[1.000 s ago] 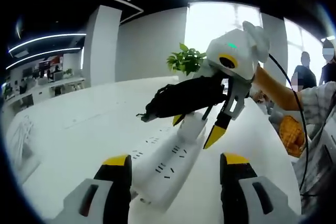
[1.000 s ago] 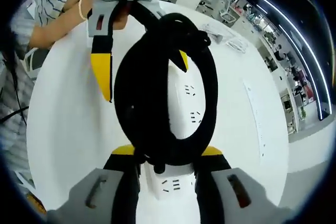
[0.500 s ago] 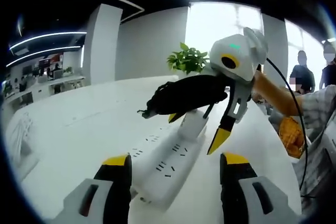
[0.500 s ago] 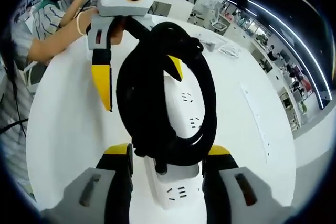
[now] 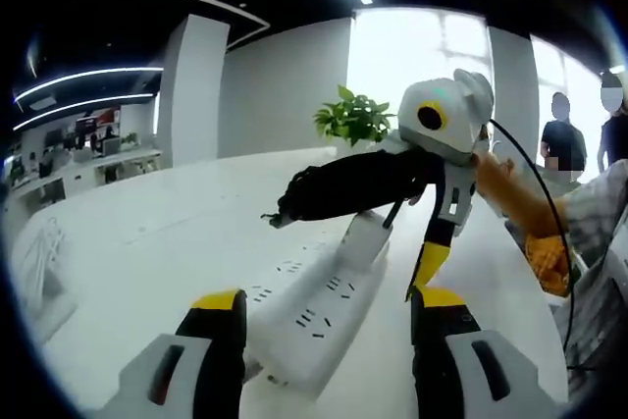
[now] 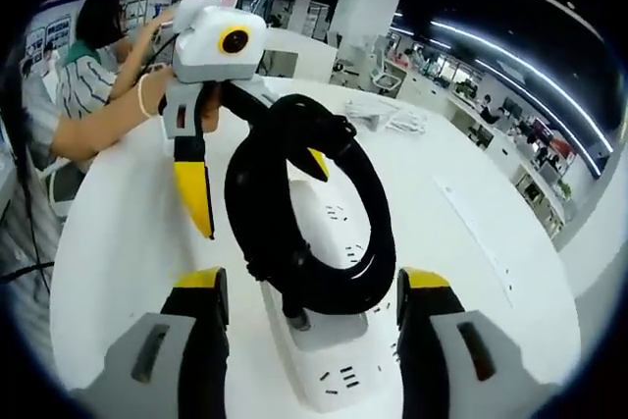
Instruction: Straighten the power strip on the desk, plug the charger into it
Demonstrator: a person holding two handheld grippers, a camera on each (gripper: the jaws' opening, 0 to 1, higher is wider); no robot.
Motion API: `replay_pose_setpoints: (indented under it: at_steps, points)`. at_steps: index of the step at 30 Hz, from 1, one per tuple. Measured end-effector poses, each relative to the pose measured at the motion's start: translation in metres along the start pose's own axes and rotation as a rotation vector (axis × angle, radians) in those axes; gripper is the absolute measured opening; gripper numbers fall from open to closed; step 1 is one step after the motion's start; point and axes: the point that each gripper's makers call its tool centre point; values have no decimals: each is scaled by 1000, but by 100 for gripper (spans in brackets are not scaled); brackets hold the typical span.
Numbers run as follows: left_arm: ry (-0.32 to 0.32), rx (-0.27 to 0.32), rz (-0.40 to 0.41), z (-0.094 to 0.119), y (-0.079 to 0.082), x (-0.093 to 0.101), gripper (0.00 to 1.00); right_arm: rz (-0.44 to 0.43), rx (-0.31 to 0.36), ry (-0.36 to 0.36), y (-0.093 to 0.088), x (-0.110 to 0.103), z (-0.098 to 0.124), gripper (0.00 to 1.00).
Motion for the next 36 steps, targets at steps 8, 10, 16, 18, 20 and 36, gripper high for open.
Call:
replay_pose_setpoints:
  at_steps: [8, 10, 16, 18, 20, 36]
  points:
    - [-1, 12, -30, -1, 2, 4, 69, -105, 180, 13, 19, 0, -4, 82]
    - [0, 18, -37, -1, 5, 3, 69, -137, 210, 11, 21, 2, -4, 84]
    - [16, 41, -46, -1, 9, -2, 69, -248, 291, -21, 14, 12, -3, 90]
    - [25, 35, -49, -2, 8, -4, 69, -256, 287, -29, 9, 15, -2, 92]
    - [29, 34, -50, -3, 7, -4, 69, -263, 298, -51, 7, 18, 2, 95]
    - [33, 25, -75, -14, 6, 5, 69, -302, 362, -106, 6, 21, 23, 100]
Point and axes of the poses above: the point that each gripper's makers call its tool centre point, and the gripper's own axes: z roughly backward along the fingers, x roughly to its right, y roughly out of its top, and after that the axes turned 9 degrees about -y, right-handed
